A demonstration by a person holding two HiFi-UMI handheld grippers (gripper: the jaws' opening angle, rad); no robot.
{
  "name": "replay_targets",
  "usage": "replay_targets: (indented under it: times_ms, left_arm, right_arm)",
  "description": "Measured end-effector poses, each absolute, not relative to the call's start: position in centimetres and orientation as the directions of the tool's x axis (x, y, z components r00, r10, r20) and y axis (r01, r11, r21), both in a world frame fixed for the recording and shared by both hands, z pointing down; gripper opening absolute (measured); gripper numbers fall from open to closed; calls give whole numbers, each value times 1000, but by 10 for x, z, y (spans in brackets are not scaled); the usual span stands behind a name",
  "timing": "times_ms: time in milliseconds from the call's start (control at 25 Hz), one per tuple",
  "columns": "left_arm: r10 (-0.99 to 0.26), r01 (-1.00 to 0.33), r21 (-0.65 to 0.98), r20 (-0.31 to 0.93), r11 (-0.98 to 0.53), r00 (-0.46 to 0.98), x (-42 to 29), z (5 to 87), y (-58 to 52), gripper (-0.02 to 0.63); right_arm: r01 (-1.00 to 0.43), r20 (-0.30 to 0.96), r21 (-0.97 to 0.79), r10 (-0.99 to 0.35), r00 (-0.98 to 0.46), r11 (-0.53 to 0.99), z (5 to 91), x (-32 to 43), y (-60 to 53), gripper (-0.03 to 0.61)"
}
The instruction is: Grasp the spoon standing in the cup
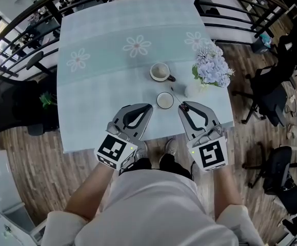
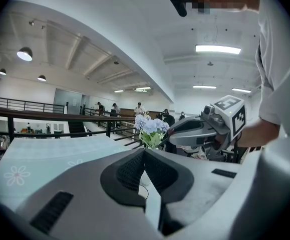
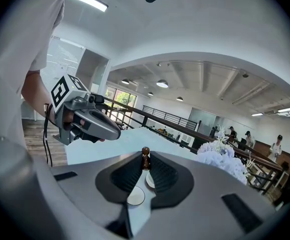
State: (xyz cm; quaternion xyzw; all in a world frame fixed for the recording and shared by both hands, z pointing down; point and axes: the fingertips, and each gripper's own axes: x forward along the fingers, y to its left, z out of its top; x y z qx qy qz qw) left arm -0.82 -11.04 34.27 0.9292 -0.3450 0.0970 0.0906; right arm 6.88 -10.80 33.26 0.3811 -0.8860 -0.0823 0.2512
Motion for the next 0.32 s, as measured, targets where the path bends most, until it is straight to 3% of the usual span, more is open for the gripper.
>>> replay_targets:
  times_ms: [320]
  left_arm:
    - [-623,-658,103,243,-746,744,-8,343,-110,20]
  right_arm:
    - [-630,399,337,-712,-577,700,338,69,-107,58]
